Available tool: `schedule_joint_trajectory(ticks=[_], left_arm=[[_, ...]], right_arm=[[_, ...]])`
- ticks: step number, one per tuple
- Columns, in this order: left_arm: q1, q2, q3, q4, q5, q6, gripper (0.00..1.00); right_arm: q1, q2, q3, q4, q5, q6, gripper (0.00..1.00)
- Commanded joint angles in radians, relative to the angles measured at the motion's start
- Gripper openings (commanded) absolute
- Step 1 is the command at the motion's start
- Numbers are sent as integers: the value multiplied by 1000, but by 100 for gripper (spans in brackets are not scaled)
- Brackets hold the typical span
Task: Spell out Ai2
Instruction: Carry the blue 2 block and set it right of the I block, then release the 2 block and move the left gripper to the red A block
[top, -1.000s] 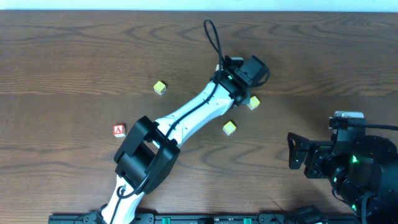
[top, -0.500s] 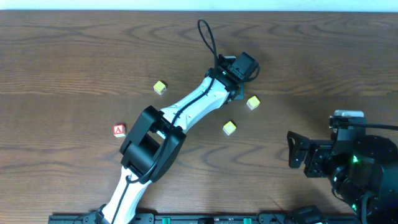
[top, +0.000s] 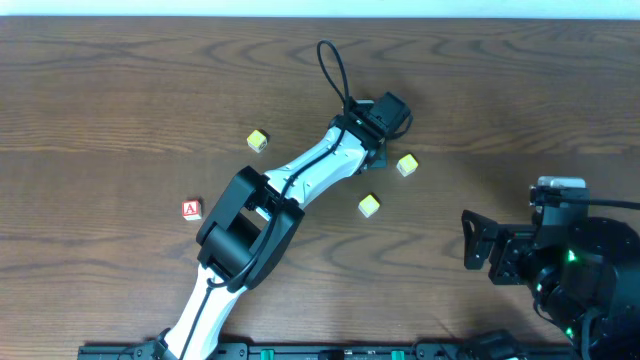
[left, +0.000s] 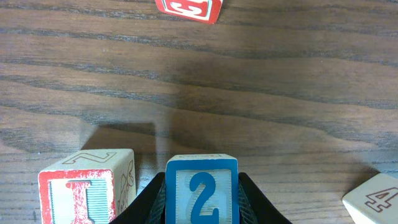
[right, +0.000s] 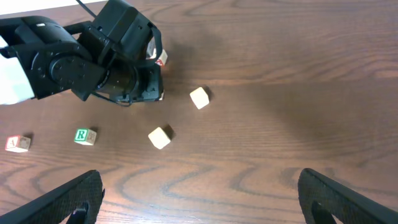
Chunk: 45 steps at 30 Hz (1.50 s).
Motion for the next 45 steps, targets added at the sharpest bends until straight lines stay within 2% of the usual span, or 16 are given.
schedule_joint_trajectory(ticks=[1, 17, 22, 25, 35, 40, 45], left_arm=[[8, 14, -12, 10, -12, -11, 9], [15, 14, -14, 33, -72, 4, 20], [16, 15, -14, 32, -72, 5, 29], [16, 15, -14, 32, -72, 5, 39], [16, 15, -14, 36, -72, 23, 40], [23, 14, -14, 80, -76, 87, 48], [55, 7, 5, 121, -76, 100, 49]], right_arm=[[-6, 5, 3, 3, -3, -12, 99], [-6, 14, 3, 3, -3, -11, 99], [-6, 14, 3, 3, -3, -10, 99], [-6, 14, 3, 4, -3, -3, 99], [-6, 14, 3, 4, -3, -3, 100], [-6, 14, 3, 3, -3, -3, 99], [-6, 14, 3, 3, -3, -3, 99]])
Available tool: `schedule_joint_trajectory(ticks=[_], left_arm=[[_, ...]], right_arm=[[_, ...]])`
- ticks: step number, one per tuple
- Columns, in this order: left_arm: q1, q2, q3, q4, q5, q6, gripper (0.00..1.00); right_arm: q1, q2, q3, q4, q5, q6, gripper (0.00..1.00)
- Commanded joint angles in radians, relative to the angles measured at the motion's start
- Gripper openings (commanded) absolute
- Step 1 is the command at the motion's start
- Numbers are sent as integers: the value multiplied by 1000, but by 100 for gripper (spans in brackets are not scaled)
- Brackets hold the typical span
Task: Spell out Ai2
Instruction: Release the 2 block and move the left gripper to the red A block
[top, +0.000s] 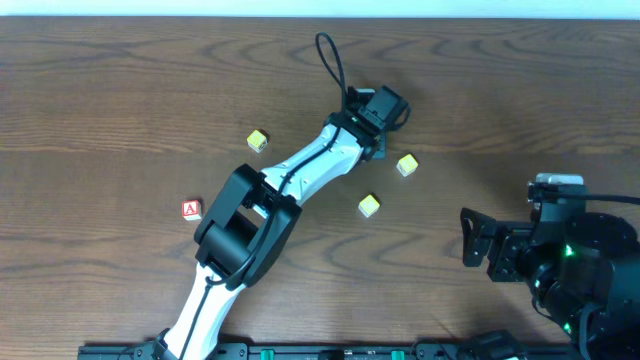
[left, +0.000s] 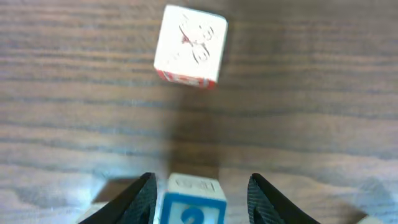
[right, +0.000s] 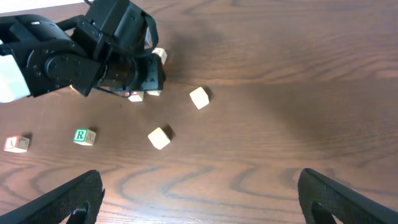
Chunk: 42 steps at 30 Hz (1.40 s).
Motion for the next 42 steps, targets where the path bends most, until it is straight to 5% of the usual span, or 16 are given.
schedule_joint_trajectory(ticks=[1, 9, 15, 25, 31, 36, 42], left_arm=[[38, 4, 23, 13, -29, 47, 49], [98, -129, 156, -97, -45, 123, 45], [207, -280, 156, -307, -53, 138, 7], [463, -452, 58, -556, 4, 138, 6], [504, -706, -285, -490, 7, 138, 20], [548, -962, -595, -430, 55, 135, 52], [548, -1021, -729, -498, 2, 134, 54]], right_arm=[[-6, 1, 3, -1, -3, -4, 99], [-6, 40, 2, 1, -2, -5, 99], [-6, 184, -16, 43, -8, -5, 93], [-6, 462, -17, 217, -109, -45, 95], [-6, 479, -17, 266, -109, -85, 99], [-6, 479, -17, 292, -116, -121, 99], [-6, 480, -17, 309, -129, -149, 99]])
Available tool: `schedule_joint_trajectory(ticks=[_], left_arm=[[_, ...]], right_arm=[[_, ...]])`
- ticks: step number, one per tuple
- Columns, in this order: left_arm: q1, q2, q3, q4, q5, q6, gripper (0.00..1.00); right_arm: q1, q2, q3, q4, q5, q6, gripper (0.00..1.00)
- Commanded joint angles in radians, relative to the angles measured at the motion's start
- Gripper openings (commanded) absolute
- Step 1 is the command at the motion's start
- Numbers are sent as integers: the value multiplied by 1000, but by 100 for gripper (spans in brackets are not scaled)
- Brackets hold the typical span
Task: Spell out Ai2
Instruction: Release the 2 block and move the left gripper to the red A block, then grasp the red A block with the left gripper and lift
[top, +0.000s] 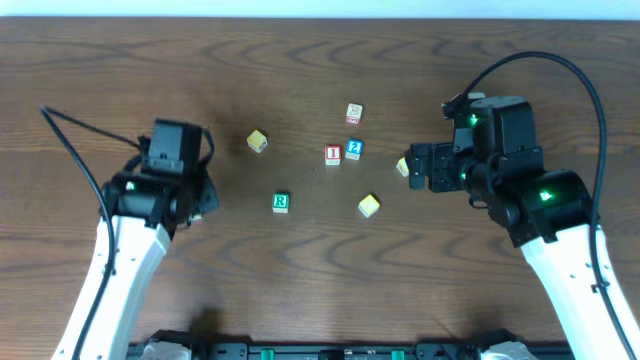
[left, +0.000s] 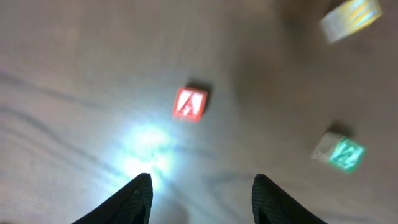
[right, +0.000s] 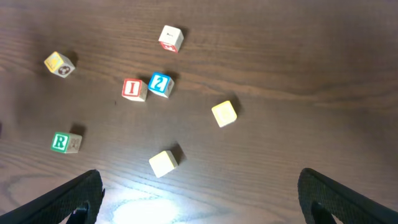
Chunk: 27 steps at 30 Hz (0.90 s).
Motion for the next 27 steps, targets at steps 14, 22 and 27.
schedule_joint_trajectory(ticks=[14, 22, 27], left_arm=[[72, 93, -275, 281, -8, 175, 66], [146, 239, -275, 373, 116, 285, 66], [146, 248, -275, 434, 130, 343, 68]], right_arm=[[-6, 3, 0, 12, -27, -64, 99], [-6, 3, 0, 6, -27, -64, 99], [-6, 3, 0, 5, -27, -63, 99]])
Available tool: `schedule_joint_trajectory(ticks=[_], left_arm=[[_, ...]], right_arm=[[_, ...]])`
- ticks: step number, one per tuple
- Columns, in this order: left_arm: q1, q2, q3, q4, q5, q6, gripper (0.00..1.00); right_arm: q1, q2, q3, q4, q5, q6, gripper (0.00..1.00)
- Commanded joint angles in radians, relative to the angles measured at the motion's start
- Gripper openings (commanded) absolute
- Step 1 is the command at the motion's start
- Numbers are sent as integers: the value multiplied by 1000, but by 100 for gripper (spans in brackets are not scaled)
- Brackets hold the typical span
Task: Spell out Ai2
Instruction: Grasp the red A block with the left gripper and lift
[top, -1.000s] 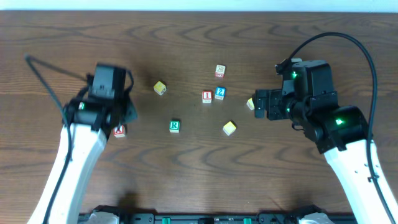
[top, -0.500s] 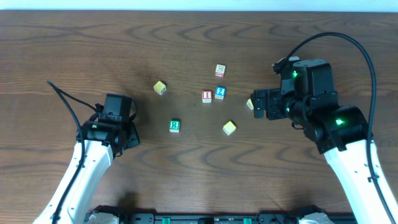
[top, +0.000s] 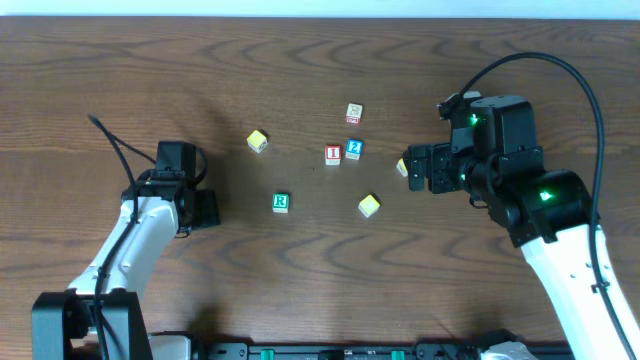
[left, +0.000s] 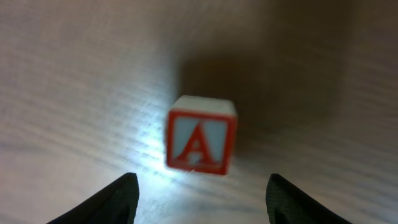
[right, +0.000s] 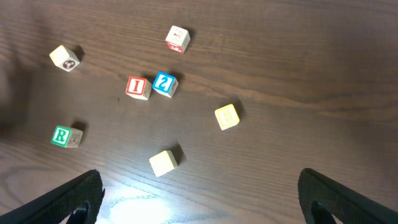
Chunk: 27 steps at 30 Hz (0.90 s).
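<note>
The red A block (left: 201, 140) lies on the wood just ahead of my left gripper (left: 200, 186), which hangs open over it, fingers wide on either side. In the overhead view the left gripper (top: 195, 210) hides that block. The red I block (top: 333, 154) and the blue 2 block (top: 354, 149) stand side by side at mid-table, I on the left; the right wrist view shows the I block (right: 137, 87) and the 2 block (right: 164, 83) too. My right gripper (right: 199, 186) is open and high above the table, right of the pair.
A green R block (top: 281, 201) lies below-left of the pair. Plain yellow blocks sit at the left (top: 258, 141) and lower right (top: 369, 206). A white-and-red block (top: 353, 112) lies behind the pair. Another yellow block (right: 226, 116) sits under the right arm.
My left gripper has come down close over the A block, which now fills much more of the left wrist view. It is still open. The right arm has barely shifted.
First my left gripper was shut on the blue 2 block beside the I block at mid-table, the right arm low at the front right. Then it stood open, drawn back from the 2. Later it hung open over the A block at the left, the right arm raised; now it is lower.
</note>
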Motion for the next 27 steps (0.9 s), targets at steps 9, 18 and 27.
schedule_joint_trajectory(ticks=[9, 18, 27], left_arm=[[6, 81, -3, 51, 29, 102, 65], [47, 109, -3, 70, 29, 102, 52], [56, 109, -3, 111, 58, 101, 41]], right_arm=[[-6, 2, 0, -3, -7, -18, 99], [-6, 2, 0, -17, -7, -17, 99], [-6, 2, 0, -27, -7, -14, 99]])
